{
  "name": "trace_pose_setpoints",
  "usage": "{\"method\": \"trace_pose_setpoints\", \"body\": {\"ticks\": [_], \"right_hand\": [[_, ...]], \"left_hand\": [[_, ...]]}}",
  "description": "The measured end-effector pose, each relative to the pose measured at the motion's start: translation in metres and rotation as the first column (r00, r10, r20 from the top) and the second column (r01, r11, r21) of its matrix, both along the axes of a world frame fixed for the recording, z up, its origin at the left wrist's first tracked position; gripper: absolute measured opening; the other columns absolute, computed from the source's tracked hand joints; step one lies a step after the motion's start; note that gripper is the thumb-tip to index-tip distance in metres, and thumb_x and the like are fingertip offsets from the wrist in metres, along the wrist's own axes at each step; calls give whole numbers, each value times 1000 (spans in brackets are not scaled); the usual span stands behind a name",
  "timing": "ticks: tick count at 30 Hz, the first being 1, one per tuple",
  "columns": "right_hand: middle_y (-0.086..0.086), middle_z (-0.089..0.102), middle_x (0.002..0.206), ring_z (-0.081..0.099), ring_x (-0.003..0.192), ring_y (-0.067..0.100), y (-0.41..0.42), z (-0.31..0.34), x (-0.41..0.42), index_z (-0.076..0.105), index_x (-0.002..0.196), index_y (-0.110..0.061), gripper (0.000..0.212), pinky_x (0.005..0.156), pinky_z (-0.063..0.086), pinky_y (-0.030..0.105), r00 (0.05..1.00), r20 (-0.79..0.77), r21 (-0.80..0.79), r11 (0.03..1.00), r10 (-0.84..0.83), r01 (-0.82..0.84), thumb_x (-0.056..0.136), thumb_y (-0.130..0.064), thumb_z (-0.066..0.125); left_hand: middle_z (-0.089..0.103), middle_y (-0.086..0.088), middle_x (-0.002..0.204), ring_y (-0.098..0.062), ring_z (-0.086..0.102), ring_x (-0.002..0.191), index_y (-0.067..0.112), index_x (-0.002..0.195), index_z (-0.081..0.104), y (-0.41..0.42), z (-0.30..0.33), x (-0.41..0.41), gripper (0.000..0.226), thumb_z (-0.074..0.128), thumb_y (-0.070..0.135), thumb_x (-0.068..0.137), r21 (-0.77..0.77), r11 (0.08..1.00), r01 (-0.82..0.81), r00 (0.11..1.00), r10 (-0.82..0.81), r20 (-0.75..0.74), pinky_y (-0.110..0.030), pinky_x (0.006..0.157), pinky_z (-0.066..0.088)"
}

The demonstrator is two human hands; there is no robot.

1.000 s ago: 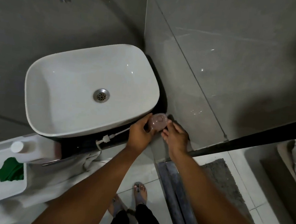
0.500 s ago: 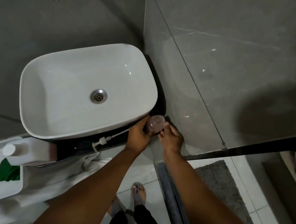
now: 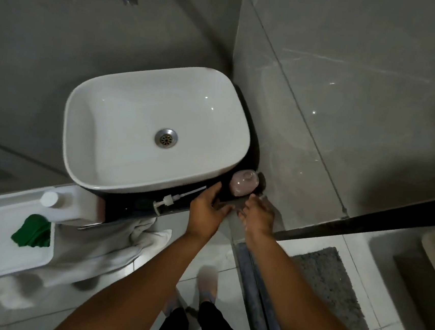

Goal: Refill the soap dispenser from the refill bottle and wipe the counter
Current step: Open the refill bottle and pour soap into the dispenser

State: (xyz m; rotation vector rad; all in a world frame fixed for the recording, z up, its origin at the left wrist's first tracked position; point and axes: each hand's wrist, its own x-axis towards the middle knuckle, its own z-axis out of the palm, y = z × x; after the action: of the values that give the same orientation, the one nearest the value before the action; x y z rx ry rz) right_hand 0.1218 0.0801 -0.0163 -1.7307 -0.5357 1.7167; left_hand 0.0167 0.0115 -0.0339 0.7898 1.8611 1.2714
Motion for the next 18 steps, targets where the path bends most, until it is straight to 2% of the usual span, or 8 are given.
{"method": "trace_pose_setpoints", "body": {"ticks": [3, 5, 7, 10, 13, 14, 16, 18], "right_hand": [[9, 65, 100, 64, 92, 23, -31, 12, -25, 62, 99, -12, 6, 79, 57, 35, 991, -98, -50, 994, 92, -97, 99, -10, 57], [19, 64, 123, 63, 116, 35, -54, 20, -52, 62, 112, -10, 14, 100, 51, 47, 974, -130, -54, 980, 186, -194, 100, -9, 56], [28, 56, 135, 53, 127, 45, -79, 25, -84, 62, 121, -4, 22, 108, 44, 52, 944, -151, -60, 951, 292, -304, 100, -11, 57], [35, 49, 139, 44, 132, 50, -113, 31, -134, 59, 123, 2, 28, 111, 38, 57, 873, -191, -85, 878, 450, -471, 99, -13, 58], [35, 45, 141, 40, 133, 51, -146, 41, -178, 65, 108, -10, 12, 110, 34, 59, 772, -228, -75, 780, 593, -622, 98, -16, 60], [34, 47, 140, 41, 133, 50, -156, 43, -190, 65, 104, -19, 7, 110, 35, 59, 737, -222, -60, 746, 638, -663, 99, -19, 61], [30, 53, 136, 48, 130, 48, -169, 46, -210, 64, 97, -27, 5, 108, 39, 59, 688, -185, -24, 697, 701, -717, 99, -24, 61], [28, 58, 132, 59, 122, 42, -176, 47, -224, 64, 97, -27, 2, 105, 43, 58, 664, -119, 16, 670, 739, -742, 98, -28, 61]], "left_hand": [[66, 5, 129, 3, 64, 114, 10, 137, 61, -58, -8, -19, 68, 89, 7, 75, -52, 992, -114, 992, 117, 47, -10, 93, 51], [68, 1, 128, -4, 65, 117, 10, 136, 62, -100, -12, -38, 68, 91, 8, 74, -112, 958, -266, 953, 278, 117, -13, 89, 54], [68, -4, 127, -16, 64, 120, 6, 135, 61, -140, -13, -60, 69, 91, 8, 73, -179, 899, -399, 888, 427, 167, -14, 89, 54], [69, -10, 123, -24, 66, 115, 1, 129, 62, -189, -9, -94, 65, 92, 8, 72, -254, 812, -526, 813, 567, 133, -30, 97, 54], [65, 7, 105, -15, 67, 97, 6, 123, 62, -223, -1, -135, 59, 92, 9, 71, -246, 736, -631, 753, 657, 37, -6, 73, 49], [62, 9, 107, -14, 63, 100, 10, 125, 60, -229, 2, -150, 64, 93, 8, 70, -228, 726, -648, 742, 670, 25, -4, 73, 46], [59, 5, 118, -14, 57, 112, 13, 132, 54, -235, 7, -180, 77, 95, 8, 67, -184, 756, -628, 772, 635, -22, -18, 86, 48], [58, 4, 124, -15, 57, 116, 18, 132, 52, -235, 10, -206, 79, 95, 11, 66, -155, 825, -544, 839, 533, -111, -32, 96, 51]]}}
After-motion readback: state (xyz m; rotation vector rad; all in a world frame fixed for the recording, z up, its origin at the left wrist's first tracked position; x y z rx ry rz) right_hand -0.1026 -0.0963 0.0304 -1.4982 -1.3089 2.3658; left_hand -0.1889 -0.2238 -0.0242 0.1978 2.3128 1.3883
